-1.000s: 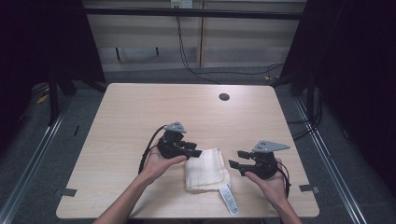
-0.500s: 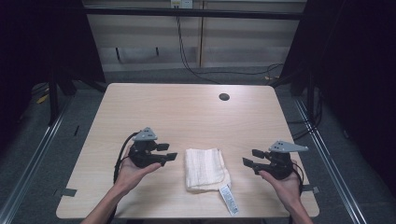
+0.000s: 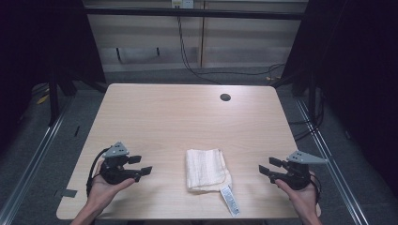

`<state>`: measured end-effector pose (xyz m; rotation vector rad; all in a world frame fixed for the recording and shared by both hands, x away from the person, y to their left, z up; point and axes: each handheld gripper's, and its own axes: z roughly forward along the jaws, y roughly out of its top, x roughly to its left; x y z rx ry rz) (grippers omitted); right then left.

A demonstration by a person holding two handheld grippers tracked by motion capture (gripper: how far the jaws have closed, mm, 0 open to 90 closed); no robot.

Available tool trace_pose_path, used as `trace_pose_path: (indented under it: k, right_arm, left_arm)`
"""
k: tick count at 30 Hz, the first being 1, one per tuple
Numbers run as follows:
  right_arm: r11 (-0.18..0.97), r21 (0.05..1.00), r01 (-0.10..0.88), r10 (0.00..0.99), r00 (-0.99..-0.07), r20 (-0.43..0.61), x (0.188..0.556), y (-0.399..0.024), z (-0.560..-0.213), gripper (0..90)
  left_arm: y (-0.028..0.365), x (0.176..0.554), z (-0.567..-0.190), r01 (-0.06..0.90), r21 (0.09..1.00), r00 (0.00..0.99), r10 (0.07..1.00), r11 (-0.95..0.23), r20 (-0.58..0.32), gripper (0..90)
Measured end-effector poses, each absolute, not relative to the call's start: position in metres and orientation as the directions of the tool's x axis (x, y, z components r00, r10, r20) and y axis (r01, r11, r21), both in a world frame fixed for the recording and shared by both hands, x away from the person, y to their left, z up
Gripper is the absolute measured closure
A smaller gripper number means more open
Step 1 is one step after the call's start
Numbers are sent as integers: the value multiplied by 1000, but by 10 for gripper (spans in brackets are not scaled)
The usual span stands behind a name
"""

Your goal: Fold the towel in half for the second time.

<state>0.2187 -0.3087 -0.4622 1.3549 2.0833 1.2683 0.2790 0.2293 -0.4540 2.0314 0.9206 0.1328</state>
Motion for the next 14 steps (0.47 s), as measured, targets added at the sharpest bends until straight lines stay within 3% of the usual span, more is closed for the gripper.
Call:
trace_pose_path:
  k: [7, 14]
  right_arm:
    - [148, 820, 553, 862, -479, 167, 213, -312, -469, 394]
    - [188, 816, 547, 865, -486, 127, 215, -310, -475, 367]
  left_arm:
    - [258, 262, -472, 600, 739, 673, 692, -306, -260, 300]
    - [255, 268, -473, 588, 739, 684, 690, -329, -236, 284]
